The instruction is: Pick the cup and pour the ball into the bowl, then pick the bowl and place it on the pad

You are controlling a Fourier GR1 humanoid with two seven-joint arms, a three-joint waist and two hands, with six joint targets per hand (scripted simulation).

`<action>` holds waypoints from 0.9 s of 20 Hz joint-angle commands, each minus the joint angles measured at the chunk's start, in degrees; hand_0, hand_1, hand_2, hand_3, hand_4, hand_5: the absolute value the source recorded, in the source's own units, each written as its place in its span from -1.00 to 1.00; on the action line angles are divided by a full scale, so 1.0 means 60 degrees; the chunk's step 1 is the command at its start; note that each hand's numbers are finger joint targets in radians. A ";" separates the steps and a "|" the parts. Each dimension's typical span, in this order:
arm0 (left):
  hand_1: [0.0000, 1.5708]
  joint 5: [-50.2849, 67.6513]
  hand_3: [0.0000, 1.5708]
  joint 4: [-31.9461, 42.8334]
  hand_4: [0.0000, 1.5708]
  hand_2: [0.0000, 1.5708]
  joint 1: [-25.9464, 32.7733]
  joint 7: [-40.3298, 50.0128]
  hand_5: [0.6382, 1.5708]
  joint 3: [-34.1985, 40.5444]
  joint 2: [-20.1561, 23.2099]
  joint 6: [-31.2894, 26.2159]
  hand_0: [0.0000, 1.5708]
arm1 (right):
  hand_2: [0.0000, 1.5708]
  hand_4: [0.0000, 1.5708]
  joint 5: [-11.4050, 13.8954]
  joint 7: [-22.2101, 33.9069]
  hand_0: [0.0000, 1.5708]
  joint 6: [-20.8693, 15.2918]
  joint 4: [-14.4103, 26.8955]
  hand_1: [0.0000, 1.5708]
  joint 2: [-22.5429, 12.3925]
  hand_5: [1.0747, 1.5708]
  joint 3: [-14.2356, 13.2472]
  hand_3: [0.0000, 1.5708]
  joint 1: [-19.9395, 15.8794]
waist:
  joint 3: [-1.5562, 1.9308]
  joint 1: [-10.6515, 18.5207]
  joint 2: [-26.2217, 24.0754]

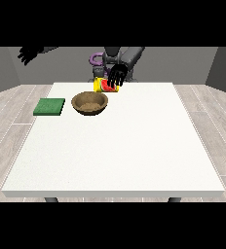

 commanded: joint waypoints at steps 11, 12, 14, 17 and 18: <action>-0.23 -0.3114 0.96 0.0031 0.31 0.90 -0.2066 0.3583 1.00 -0.2906 -0.0159 -0.3720 -0.23 | -1.00 -0.12 0.0556 -0.0397 -1.00 -0.0327 0.0666 -1.00 0.0672 0.93 0.0649 -0.61 -0.0767 | -0.0018 -0.0650 -0.0151; -0.48 -0.3272 0.97 -0.0087 0.30 0.71 -0.1986 0.3690 1.00 -0.3074 -0.0160 -0.3804 -0.48 | -1.00 -0.12 0.0279 -0.0508 -1.00 0.0227 0.0899 -1.00 0.0239 0.93 0.0419 -0.58 -0.0953 | -0.0017 -0.0599 0.0244; -0.68 -0.3286 0.98 -0.0742 0.37 0.57 -0.1310 0.3437 1.00 -0.3467 -0.0160 -0.4091 -0.68 | -1.00 -0.12 0.0475 -0.0356 -1.00 -0.0100 0.0965 -1.00 0.0337 0.93 0.0520 -0.59 -0.0929 | -0.0023 -0.0421 0.0020; -0.79 -0.3138 1.00 -0.1813 0.44 0.52 -0.1151 0.3913 1.00 -0.3906 -0.0160 -0.5371 -0.79 | -1.00 -0.12 0.0464 -0.0484 -1.00 0.0186 0.1351 -1.00 0.0102 0.91 0.0446 -0.66 -0.0990 | -0.0022 -0.0568 -0.0120; -1.00 -0.3282 1.00 -0.1368 0.43 0.45 -0.1558 0.3573 1.00 -0.3464 -0.0160 -0.5411 -1.00 | -1.00 -0.10 0.0558 -0.0550 -1.00 0.0028 0.0967 -1.00 0.0449 0.92 0.0678 -0.79 -0.0865 | -0.0025 -0.0556 -0.0002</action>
